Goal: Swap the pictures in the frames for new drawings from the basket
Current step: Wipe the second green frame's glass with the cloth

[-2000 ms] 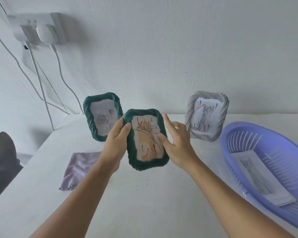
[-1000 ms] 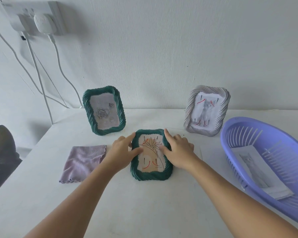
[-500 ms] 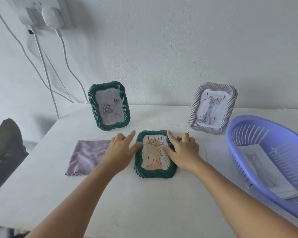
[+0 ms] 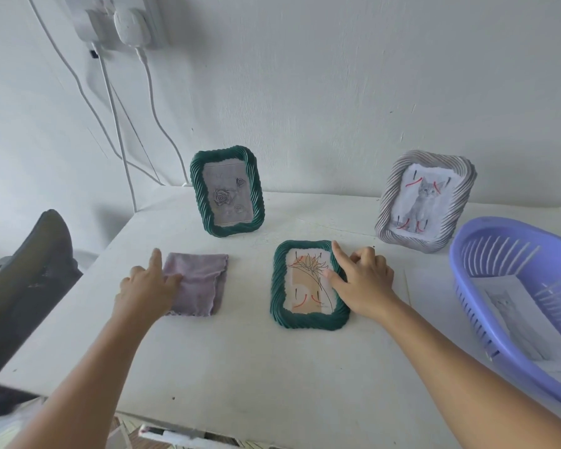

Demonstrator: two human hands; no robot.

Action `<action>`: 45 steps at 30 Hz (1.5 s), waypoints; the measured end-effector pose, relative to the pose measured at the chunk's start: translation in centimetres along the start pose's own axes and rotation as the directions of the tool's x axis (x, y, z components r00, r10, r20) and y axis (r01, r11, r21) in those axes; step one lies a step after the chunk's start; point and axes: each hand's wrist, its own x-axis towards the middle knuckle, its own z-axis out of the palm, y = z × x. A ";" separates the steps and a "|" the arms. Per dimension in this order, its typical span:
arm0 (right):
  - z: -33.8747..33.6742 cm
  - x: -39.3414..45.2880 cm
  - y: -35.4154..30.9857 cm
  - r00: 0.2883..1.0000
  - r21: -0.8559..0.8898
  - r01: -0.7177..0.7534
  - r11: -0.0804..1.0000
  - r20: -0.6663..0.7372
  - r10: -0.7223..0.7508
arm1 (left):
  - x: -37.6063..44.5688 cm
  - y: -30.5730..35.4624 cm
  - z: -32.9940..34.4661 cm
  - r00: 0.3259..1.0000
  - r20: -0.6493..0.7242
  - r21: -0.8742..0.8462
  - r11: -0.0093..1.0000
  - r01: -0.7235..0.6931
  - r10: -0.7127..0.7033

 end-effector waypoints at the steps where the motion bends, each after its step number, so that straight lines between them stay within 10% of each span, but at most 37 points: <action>1: 0.0 0.0 0.0 1.000 0.003 -0.002 1.000 -0.001 0.002 | 0.3 -0.2 0.2 1.000 0.004 -0.048 0.999 -0.011 0.011; 12: -1.6 -0.8 -1.5 0.990 0.175 0.109 0.979 -0.112 -0.090 | -2.1 3.4 -2.6 0.893 -0.154 -0.469 0.765 -0.442 0.422; 16: -4.5 -1.5 -5.3 0.936 0.519 0.342 0.783 -0.113 -0.334 | -4.1 6.7 -4.7 0.788 -0.085 -0.435 0.689 -0.580 0.609; 20: -6.7 -1.9 -8.3 0.886 0.758 0.276 0.591 0.037 -0.461 | -6.6 9.9 -6.3 0.677 0.018 -0.448 0.611 -0.652 0.736; 29: -5.8 -1.9 -6.9 0.960 0.874 0.131 0.468 0.005 -0.279 | -6.6 10.2 -5.5 0.770 0.217 -0.680 0.659 -0.321 0.599; 42: -7.3 -1.8 -1.5 0.945 0.876 -0.145 0.460 0.261 -0.199 | -8.4 12.3 -3.5 0.672 0.526 -0.816 0.532 0.226 0.521; 45: -7.0 -1.0 -1.2 0.972 0.738 -0.076 0.670 0.206 -0.117 | -7.0 13.4 -2.0 0.762 0.471 -0.742 0.667 0.068 0.446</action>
